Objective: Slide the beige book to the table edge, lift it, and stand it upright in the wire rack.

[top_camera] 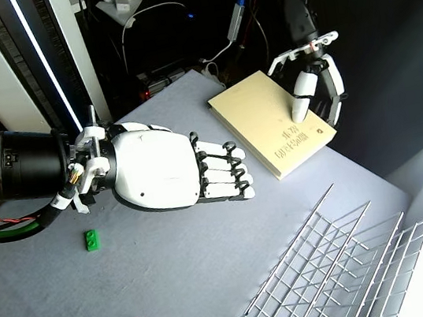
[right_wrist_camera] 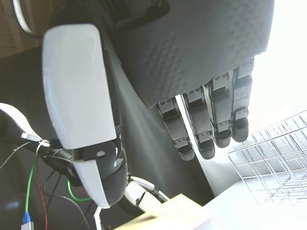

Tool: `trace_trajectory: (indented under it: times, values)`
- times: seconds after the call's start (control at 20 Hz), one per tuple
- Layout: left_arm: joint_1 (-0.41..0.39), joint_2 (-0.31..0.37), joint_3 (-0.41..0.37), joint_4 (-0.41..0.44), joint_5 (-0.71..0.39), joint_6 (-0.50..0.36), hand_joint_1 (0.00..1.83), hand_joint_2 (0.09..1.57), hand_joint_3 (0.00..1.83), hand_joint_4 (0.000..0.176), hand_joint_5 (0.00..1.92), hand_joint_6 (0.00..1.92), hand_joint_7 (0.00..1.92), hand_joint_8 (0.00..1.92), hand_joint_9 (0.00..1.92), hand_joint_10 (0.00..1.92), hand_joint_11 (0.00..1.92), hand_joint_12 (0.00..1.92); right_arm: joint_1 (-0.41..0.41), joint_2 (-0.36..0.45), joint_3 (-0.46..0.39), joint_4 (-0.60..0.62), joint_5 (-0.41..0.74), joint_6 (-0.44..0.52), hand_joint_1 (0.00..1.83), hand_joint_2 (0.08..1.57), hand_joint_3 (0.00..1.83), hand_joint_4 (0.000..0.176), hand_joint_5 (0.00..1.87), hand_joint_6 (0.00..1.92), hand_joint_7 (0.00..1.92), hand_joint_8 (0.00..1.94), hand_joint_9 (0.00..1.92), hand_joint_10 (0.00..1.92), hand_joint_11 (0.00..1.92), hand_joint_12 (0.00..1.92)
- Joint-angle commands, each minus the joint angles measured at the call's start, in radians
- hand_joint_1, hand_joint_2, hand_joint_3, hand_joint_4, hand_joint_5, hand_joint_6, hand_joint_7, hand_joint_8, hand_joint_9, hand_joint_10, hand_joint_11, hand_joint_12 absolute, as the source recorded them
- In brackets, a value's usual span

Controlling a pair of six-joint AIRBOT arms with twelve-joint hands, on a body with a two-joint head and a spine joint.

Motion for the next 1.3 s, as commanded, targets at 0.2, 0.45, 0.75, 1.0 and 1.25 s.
trace_trajectory:
  times: [0.2, 0.45, 0.75, 1.0, 1.25]
  values:
    - [-0.064, 0.051, 0.004, 0.010, -0.108, 0.030, 1.35, 1.21, 0.00, 0.000, 0.66, 1.21, 0.82, 1.31, 0.80, 1.50, 0.74, 1.68, 0.008, 0.006, -0.003, 0.029, 0.049, 0.002, 0.19, 1.14, 0.00, 0.000, 0.04, 0.01, 0.10, 0.00, 0.08, 0.00, 0.00, 0.28]
    - [-0.154, 0.082, -0.009, 0.010, -0.141, 0.068, 1.25, 1.19, 0.00, 0.000, 0.74, 1.18, 0.93, 1.29, 0.91, 1.32, 0.77, 1.66, 0.008, 0.007, -0.003, 0.029, 0.049, 0.002, 0.19, 1.14, 0.00, 0.000, 0.05, 0.00, 0.11, 0.00, 0.08, 0.00, 0.00, 0.25]
    - [-0.261, 0.114, -0.033, 0.010, -0.199, 0.133, 1.35, 1.21, 0.00, 0.000, 0.66, 1.21, 0.81, 1.31, 0.82, 1.49, 0.75, 1.65, 0.009, 0.008, -0.003, 0.029, 0.052, 0.002, 0.18, 1.15, 0.00, 0.000, 0.01, 0.00, 0.08, 0.00, 0.06, 0.00, 0.00, 0.17]
    - [-0.304, 0.136, -0.078, 0.010, -0.347, 0.149, 1.35, 1.22, 0.00, 0.000, 0.64, 1.21, 0.80, 1.34, 0.80, 1.52, 0.73, 1.69, 0.009, 0.009, -0.002, 0.029, 0.059, 0.002, 0.17, 1.15, 0.00, 0.000, 0.01, 0.00, 0.07, 0.01, 0.05, 0.00, 0.00, 0.13]
    - [-0.337, 0.154, -0.111, 0.044, -0.452, 0.148, 1.35, 1.22, 0.00, 0.000, 0.65, 1.21, 0.81, 1.33, 0.79, 1.52, 0.72, 1.69, 0.011, 0.010, -0.002, 0.029, 0.060, 0.019, 0.17, 1.16, 0.00, 0.000, 0.00, 0.00, 0.09, 0.00, 0.05, 0.00, 0.00, 0.16]
